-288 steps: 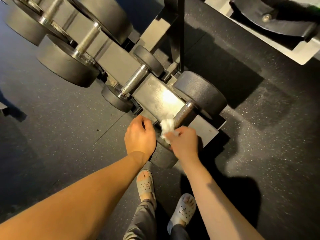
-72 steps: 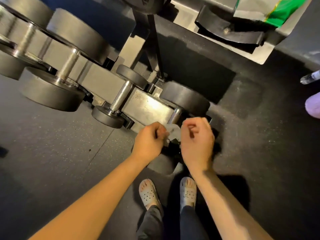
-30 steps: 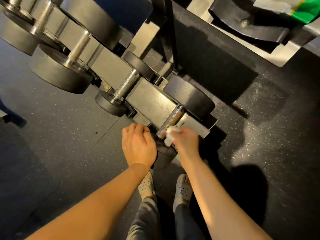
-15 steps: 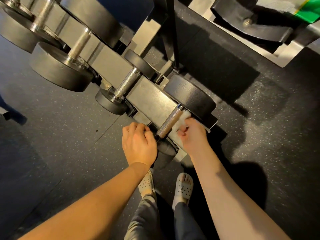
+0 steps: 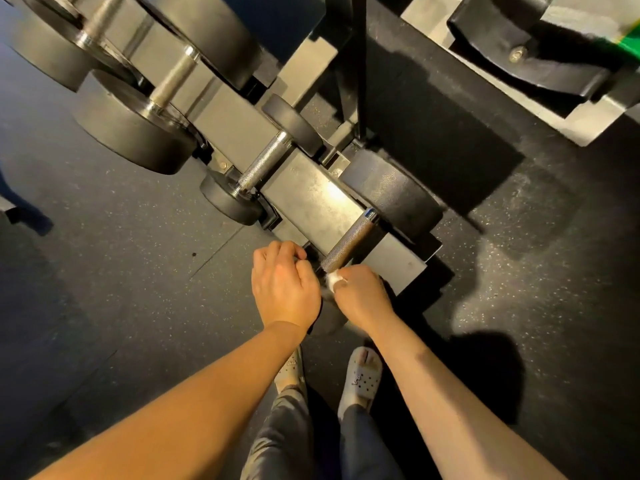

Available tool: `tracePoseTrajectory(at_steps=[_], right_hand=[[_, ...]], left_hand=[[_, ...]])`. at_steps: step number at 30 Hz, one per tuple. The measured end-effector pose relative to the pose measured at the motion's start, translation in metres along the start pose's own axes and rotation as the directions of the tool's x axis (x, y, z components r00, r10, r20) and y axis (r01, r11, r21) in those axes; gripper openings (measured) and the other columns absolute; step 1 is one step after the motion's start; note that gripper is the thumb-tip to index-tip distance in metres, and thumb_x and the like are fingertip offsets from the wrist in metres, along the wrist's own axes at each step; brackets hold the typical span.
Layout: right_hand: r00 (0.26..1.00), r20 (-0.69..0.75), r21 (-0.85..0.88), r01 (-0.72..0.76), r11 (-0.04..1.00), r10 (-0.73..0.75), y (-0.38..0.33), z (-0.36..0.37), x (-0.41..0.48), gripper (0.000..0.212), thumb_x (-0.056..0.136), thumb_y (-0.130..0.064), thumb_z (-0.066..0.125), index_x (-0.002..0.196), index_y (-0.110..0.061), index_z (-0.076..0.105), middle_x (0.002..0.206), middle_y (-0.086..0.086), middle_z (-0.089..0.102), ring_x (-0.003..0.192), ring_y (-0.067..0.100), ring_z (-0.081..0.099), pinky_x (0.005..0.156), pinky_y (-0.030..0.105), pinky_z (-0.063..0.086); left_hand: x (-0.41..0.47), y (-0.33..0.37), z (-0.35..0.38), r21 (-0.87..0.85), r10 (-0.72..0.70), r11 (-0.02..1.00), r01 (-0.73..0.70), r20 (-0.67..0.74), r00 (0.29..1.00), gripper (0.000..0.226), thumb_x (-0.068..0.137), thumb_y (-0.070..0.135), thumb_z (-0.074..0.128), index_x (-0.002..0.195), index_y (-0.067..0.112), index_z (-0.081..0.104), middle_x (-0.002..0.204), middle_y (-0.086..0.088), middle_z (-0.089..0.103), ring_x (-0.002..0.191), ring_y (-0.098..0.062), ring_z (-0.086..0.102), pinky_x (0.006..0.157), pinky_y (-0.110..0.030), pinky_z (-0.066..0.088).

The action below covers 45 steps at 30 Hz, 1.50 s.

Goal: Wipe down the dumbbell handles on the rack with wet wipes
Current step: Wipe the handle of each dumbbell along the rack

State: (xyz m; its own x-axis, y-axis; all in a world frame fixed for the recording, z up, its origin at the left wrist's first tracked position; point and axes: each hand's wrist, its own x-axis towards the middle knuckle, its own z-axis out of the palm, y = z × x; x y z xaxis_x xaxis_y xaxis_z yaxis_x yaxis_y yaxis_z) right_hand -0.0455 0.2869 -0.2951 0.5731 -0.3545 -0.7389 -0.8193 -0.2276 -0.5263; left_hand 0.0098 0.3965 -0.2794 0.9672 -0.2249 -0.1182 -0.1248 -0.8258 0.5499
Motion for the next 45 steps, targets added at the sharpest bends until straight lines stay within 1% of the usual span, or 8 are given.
tracePoseTrajectory(at_steps=[6,15,21,28,31,35,42,45], right_hand=[[0.772,0.04,-0.509,0.562,0.652,-0.635,-0.035,-0.029,-0.014,0.018,0.103,-0.024,0.05,0.111,-0.021,0.065,0.098,-0.001,0.066,0.088,0.019,0.063,0.069,0.032,0.047],[0.701,0.528,-0.824,0.56,-0.088,-0.481,-0.075,-0.059,0.006,0.018,0.099,-0.016,0.056,0.117,-0.014,0.06,0.112,0.007,0.059,0.094,0.024,0.064,0.07,0.034,0.044],[0.765,0.109,-0.85,0.402,0.339,-0.634,-0.03,-0.056,-0.003,0.037,0.095,-0.015,0.061,0.131,-0.019,0.053,0.118,0.007,0.059,0.088,0.024,0.068,0.069,0.032,0.052],[0.917,-0.27,0.074,0.325,0.943,-0.295,0.026,-0.003,-0.024,0.033,0.102,-0.007,0.053,0.127,-0.019,0.07,0.108,0.0,0.068,0.096,0.016,0.067,0.085,0.036,0.06],[0.924,-0.297,0.754,0.073,0.653,0.239,0.017,-0.025,-0.013,0.025,0.102,-0.006,0.053,0.114,-0.017,0.072,0.103,0.009,0.07,0.08,0.015,0.066,0.068,0.025,0.059],[0.964,0.02,1.0,-0.013,-0.026,0.264,0.003,-0.038,0.015,0.021,0.103,-0.01,0.052,0.118,-0.002,0.064,0.098,0.013,0.071,0.084,0.021,0.071,0.07,0.031,0.059],[0.98,-0.085,0.663,-0.08,0.744,0.181,0.002,0.005,0.0,0.027,0.096,-0.001,0.05,0.071,-0.004,0.061,0.066,0.004,0.053,0.063,0.016,0.047,0.055,0.027,0.038],[0.966,-0.02,0.615,-0.191,0.765,0.257,0.003,-0.004,0.004,0.018,0.093,-0.001,0.053,0.081,0.006,0.064,0.067,0.009,0.057,0.061,0.02,0.052,0.053,0.029,0.041]], left_hand=[[0.001,0.0,-0.001,-0.056,-0.023,0.998,0.023,-0.001,1.0,0.026,0.084,0.023,0.035,0.086,0.016,0.06,0.09,0.002,0.057,0.093,-0.016,0.041,0.078,-0.04,0.041],[0.0,0.001,-0.002,-0.132,-0.054,0.99,0.053,-0.001,0.999,0.027,0.084,0.019,0.038,0.095,0.015,0.062,0.093,0.005,0.057,0.097,-0.015,0.044,0.08,-0.034,0.04],[-0.002,0.002,-0.004,-0.153,-0.034,0.988,0.029,-0.03,0.999,0.035,0.085,0.03,0.029,0.089,0.015,0.06,0.087,0.003,0.055,0.094,-0.013,0.044,0.078,-0.032,0.039],[-0.002,-0.001,-0.002,-0.079,0.008,0.997,-0.011,-0.04,0.999,0.029,0.084,0.024,0.032,0.087,0.017,0.06,0.087,0.007,0.054,0.093,-0.016,0.043,0.077,-0.034,0.036],[-0.002,0.0,-0.001,-0.067,0.011,0.998,-0.013,-0.021,1.0,0.031,0.083,0.025,0.032,0.09,0.018,0.061,0.091,0.008,0.054,0.096,-0.015,0.042,0.08,-0.033,0.035],[-0.001,0.0,-0.001,-0.054,0.008,0.998,-0.009,-0.014,1.0,0.026,0.084,0.021,0.037,0.092,0.018,0.061,0.092,0.007,0.054,0.096,-0.013,0.041,0.08,-0.034,0.036],[-0.002,0.003,-0.002,-0.011,0.02,1.0,-0.02,-0.008,1.0,0.029,0.083,0.023,0.035,0.091,0.017,0.062,0.093,0.003,0.058,0.096,-0.013,0.041,0.08,-0.033,0.036],[-0.001,0.003,-0.002,0.0,0.017,1.0,-0.017,-0.002,1.0,0.027,0.084,0.022,0.036,0.091,0.018,0.061,0.093,0.005,0.057,0.095,-0.009,0.036,0.08,-0.034,0.036]])
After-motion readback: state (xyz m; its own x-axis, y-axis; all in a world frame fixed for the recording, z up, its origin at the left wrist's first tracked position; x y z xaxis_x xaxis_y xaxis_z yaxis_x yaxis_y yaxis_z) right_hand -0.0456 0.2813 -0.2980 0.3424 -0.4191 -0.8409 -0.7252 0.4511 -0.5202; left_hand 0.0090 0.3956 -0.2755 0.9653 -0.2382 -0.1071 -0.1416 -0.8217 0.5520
